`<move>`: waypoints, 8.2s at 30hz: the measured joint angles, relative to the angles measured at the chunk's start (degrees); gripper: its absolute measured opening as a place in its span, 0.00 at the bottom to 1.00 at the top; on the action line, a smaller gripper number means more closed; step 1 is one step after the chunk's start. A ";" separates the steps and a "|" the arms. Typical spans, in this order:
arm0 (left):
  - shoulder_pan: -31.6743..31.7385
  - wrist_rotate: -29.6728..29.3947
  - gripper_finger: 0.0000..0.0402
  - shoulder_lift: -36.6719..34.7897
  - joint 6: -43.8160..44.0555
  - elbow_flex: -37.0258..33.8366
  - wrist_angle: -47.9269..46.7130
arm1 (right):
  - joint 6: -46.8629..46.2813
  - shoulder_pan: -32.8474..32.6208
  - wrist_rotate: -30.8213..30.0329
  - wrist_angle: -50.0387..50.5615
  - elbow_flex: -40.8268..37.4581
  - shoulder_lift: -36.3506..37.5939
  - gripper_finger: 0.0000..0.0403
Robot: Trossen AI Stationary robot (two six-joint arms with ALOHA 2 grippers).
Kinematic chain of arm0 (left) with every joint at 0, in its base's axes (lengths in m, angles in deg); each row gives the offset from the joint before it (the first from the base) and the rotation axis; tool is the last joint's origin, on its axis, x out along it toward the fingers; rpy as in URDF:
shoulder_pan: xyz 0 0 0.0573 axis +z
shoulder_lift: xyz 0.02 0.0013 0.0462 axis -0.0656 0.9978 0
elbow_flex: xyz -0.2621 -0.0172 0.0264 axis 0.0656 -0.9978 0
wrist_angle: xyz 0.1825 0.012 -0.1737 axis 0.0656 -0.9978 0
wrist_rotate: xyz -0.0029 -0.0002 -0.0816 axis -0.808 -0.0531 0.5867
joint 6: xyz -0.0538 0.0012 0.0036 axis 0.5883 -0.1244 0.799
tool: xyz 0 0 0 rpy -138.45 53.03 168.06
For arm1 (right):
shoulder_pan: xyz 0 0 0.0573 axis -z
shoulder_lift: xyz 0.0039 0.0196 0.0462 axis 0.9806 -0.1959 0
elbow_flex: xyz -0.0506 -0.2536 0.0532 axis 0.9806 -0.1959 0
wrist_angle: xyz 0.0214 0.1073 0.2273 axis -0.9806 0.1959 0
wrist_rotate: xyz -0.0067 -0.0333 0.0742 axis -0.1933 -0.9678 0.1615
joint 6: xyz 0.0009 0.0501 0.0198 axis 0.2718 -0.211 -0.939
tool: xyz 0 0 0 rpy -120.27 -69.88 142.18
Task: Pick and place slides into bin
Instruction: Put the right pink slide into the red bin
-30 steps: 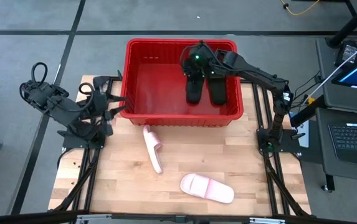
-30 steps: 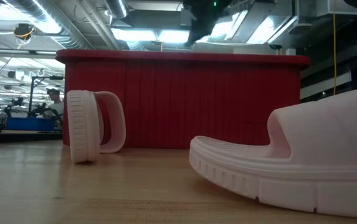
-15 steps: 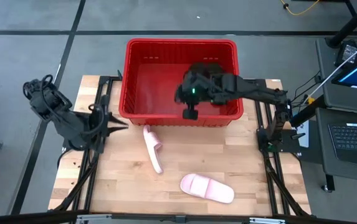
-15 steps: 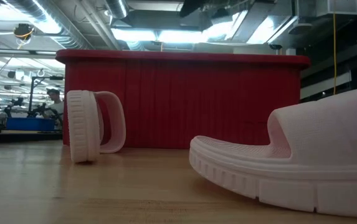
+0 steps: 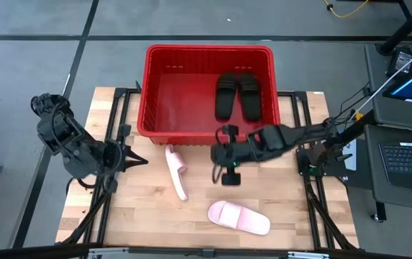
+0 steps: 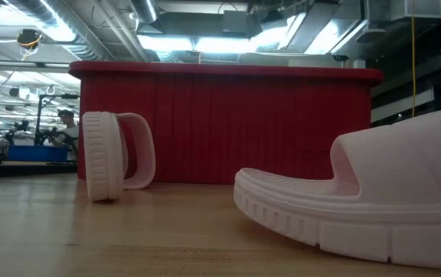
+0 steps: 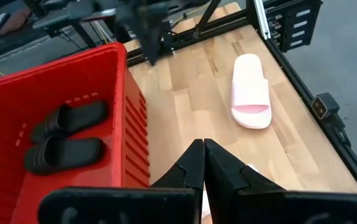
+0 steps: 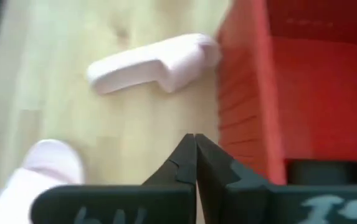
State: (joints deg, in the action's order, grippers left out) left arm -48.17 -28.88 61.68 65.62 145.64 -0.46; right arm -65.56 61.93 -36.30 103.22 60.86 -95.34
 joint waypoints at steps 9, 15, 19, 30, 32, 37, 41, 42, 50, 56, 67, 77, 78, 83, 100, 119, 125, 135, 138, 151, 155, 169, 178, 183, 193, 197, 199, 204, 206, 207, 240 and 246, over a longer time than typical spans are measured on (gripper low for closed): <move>-2.90 -9.38 0.00 6.63 4.44 0.00 6.54 | -9.22 -7.28 -0.14 4.25 0.57 0.00 0.02; -4.44 -15.19 0.00 13.24 7.38 0.00 12.74 | -11.01 -14.33 -2.97 13.90 0.74 0.00 0.02; -4.69 -15.70 0.01 17.86 5.04 0.00 20.65 | -13.79 -19.41 -3.25 16.88 1.42 0.04 0.01; -4.63 -16.29 0.01 25.27 3.93 0.00 37.41 | -23.11 -34.44 -12.44 16.89 1.24 0.00 0.01; -4.63 -16.32 0.00 25.81 3.90 0.00 39.08 | -26.69 -37.23 -16.95 16.62 -0.18 0.00 0.02; -4.63 -16.49 0.01 26.41 3.88 0.00 40.28 | -37.40 -41.68 -21.03 14.59 -6.59 0.02 0.02; -4.63 -19.61 0.00 26.40 2.68 0.00 41.52 | -40.28 -43.11 -21.06 9.33 -12.35 -0.03 0.01; -4.63 -20.21 0.00 26.39 1.86 0.00 41.57 | -40.08 -43.14 -21.03 7.73 -13.59 -0.02 0.01; -3.95 -20.52 0.01 26.39 0.06 0.00 41.53 | -39.12 -42.44 -21.05 2.43 -22.54 -0.02 0.02; -2.91 -20.22 0.01 26.39 -0.82 0.00 41.50 | -38.84 -40.62 -16.55 -2.24 -28.89 0.00 0.01; -1.83 -18.89 0.01 26.36 -0.61 0.00 41.06 | -22.69 -35.58 -9.85 -18.13 -35.19 -0.02 0.01; -2.49 -15.26 0.02 26.36 3.02 0.00 41.02 | -18.24 -32.38 -2.66 -29.03 -39.44 -0.02 0.02; -2.54 -15.17 0.02 26.35 3.03 0.00 41.02 | -17.79 -32.15 -2.76 -30.11 -39.99 -0.02 0.02; -2.81 -14.35 0.01 26.34 3.12 0.00 41.00 | -17.27 -31.38 -2.98 -30.89 -42.07 -0.02 0.02; -3.64 -13.98 0.00 26.34 4.49 0.00 40.66 | -10.30 -31.27 -3.01 -32.30 -43.86 0.00 0.27; -3.60 -14.27 0.02 26.34 7.48 0.00 40.63 | 0.09 -31.01 -9.07 -33.32 -47.08 0.00 0.31; -3.60 -14.33 0.01 26.33 7.47 0.00 40.62 | 0.29 -31.01 -9.18 -35.95 -50.68 0.00 0.31; -3.44 -14.37 0.02 26.32 7.38 0.00 40.62 | 3.37 -30.42 -11.30 -40.61 -51.18 0.00 0.31; -3.42 -14.40 0.02 26.32 7.38 0.00 40.62 | 3.95 -29.79 -11.13 -40.67 -51.18 0.00 0.31; -3.42 -14.33 0.02 26.32 7.51 0.00 40.62 | 3.04 -27.88 -8.26 -34.72 -51.18 0.00 0.31; -3.42 -14.31 0.02 26.32 7.47 0.00 40.60 | 2.98 -27.86 -8.17 -35.41 -51.18 0.00 0.31; -3.42 -14.25 0.02 26.32 7.41 0.00 40.58 | 1.26 -27.03 -10.41 -36.14 -51.18 -0.02 0.31; -3.42 -14.20 0.01 26.32 7.47 0.00 40.58 | 0.24 -25.77 -10.45 -36.80 -51.18 -0.02 0.31; -3.42 -14.16 0.01 26.32 7.47 0.00 40.58 | 0.09 -25.74 -10.47 -37.34 -51.18 -0.02 0.28; -3.49 -14.16 0.00 26.32 7.40 0.00 40.58 | -5.48 -24.99 -5.81 -37.66 -51.08 -0.02 0.03; -3.49 -14.16 0.01 26.32 7.39 0.00 40.58 | -7.10 -24.85 -5.66 -37.66 -51.08 -0.02 0.02; -3.49 -14.16 0.02 26.32 7.38 0.00 40.56 | -7.45 -24.85 -5.60 -37.66 -51.08 -0.02 0.01; -3.49 -14.17 0.01 26.32 7.36 0.00 40.57 | -7.46 -24.85 -4.99 -34.74 -49.13 -0.02 0.01; -3.49 -14.18 0.00 26.32 7.36 0.00 40.58 | -7.26 -24.83 -4.53 -33.09 -47.08 -0.05 0.00; -3.49 -14.18 0.00 26.32 7.36 0.00 40.58 | -7.08 -24.76 -4.54 -32.50 -45.91 -0.07 0.00; -3.05 -17.08 0.02 26.30 3.81 0.00 46.92 | -5.74 -21.47 -20.85 -3.46 -8.72 0.01 0.00; -3.07 -19.14 0.02 26.30 -3.33 0.00 51.16 | -5.92 -20.06 -23.88 -0.20 -5.62 0.02 0.00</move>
State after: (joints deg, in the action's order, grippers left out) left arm -51.24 -48.02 87.97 62.29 145.64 50.69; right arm -71.48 41.87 -60.18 103.03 55.24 -95.31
